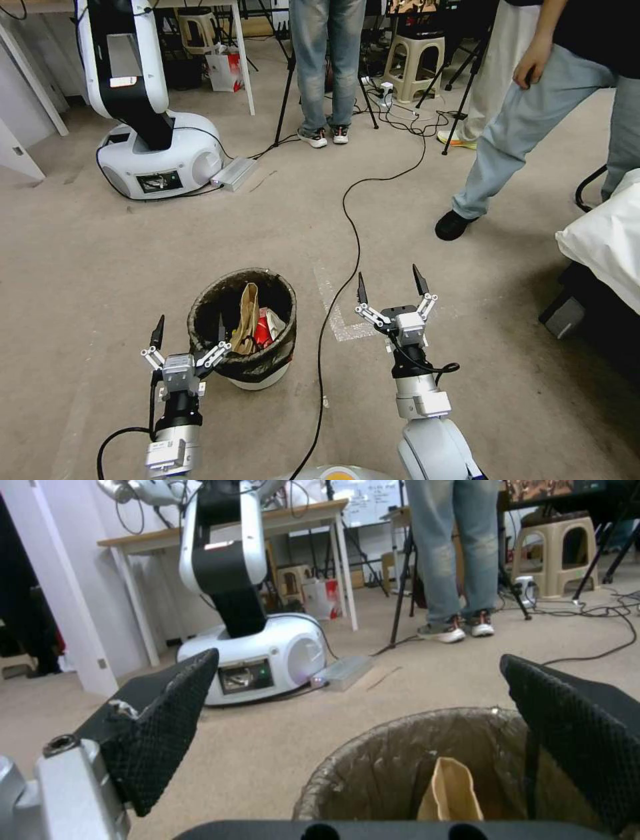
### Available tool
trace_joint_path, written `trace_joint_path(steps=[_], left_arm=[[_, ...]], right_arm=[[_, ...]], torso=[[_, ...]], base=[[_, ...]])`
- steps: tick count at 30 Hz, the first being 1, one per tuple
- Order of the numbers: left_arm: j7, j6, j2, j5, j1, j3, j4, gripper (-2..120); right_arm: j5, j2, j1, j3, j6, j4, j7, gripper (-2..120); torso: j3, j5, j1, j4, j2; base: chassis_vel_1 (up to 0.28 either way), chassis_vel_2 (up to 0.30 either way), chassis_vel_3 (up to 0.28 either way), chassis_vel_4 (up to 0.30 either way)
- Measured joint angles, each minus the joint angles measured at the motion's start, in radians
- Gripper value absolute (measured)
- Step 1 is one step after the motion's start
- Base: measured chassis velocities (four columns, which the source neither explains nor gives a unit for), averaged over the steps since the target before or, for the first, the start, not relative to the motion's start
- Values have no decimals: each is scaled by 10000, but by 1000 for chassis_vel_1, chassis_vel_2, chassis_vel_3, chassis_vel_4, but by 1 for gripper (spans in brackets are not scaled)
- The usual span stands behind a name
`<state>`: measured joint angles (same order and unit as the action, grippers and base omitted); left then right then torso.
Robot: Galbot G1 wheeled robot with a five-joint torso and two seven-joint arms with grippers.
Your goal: Pick up the trash bin, then pick up the garbage from the floor and place it into the trash bin.
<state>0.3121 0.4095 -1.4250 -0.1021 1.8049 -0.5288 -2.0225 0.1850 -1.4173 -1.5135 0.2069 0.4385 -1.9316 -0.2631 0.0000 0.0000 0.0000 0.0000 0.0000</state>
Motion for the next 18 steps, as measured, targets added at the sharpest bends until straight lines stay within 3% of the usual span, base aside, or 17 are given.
trace_joint_path(steps=[18], left_arm=[[4, -31, 5, 19, -3, -2, -4, 100]], right_arm=[[-1, 1, 0, 0, 1, -5, 0, 100]], torso=[[0, 0, 1, 0, 0]], base=[[0, 0, 0, 0]])
